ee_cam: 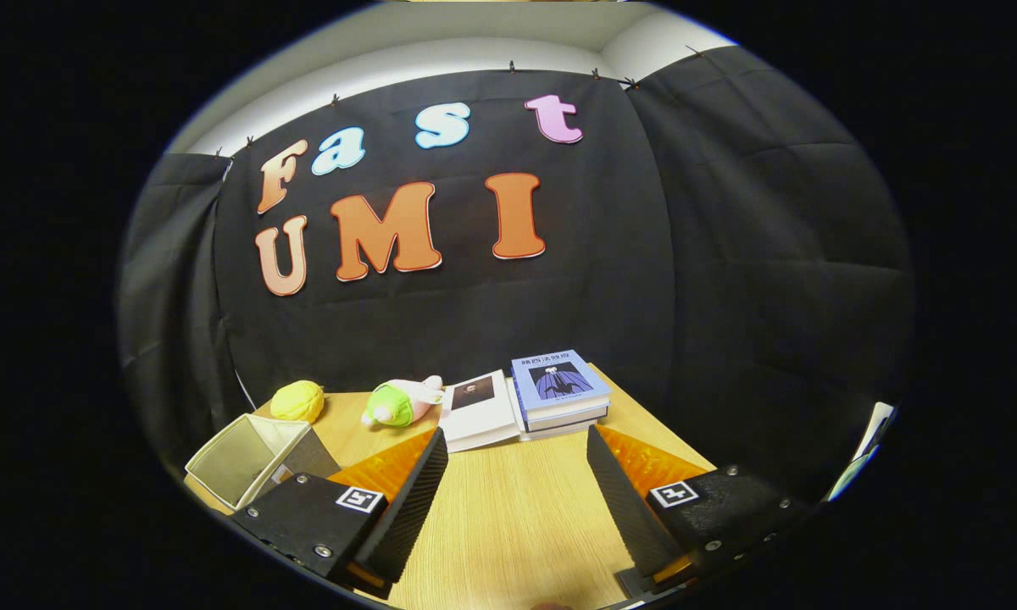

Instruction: Open the storage box then place both shoes into the box .Put the left shoe in first, then the right shoe, with the right side of both shoes facing outward in a uniform manner.

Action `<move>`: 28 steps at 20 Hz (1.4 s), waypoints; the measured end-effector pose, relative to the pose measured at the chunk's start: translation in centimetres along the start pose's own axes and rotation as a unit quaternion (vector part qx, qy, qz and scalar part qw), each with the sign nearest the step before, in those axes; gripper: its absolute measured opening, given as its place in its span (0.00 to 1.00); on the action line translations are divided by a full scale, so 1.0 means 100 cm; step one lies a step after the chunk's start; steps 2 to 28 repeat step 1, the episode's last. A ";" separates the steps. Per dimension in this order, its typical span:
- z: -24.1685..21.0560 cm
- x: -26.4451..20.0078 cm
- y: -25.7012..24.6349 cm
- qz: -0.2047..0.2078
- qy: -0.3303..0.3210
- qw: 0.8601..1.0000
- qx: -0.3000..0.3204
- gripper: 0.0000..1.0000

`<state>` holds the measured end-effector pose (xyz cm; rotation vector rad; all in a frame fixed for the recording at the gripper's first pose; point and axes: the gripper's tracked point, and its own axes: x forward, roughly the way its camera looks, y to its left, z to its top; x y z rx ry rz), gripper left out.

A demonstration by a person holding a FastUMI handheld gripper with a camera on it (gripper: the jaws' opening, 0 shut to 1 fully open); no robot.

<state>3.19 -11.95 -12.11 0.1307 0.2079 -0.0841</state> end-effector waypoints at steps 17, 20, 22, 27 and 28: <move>-0.001 -0.001 -0.001 -0.001 0.000 1.000 0.000 0.99; -0.001 -0.001 -0.001 -0.001 0.000 1.000 0.000 0.99; -0.001 -0.001 -0.001 -0.001 0.000 1.000 0.000 0.99; -0.001 -0.001 -0.001 -0.001 0.000 1.000 0.000 0.99; -0.001 -0.001 -0.001 -0.001 0.000 1.000 0.000 0.99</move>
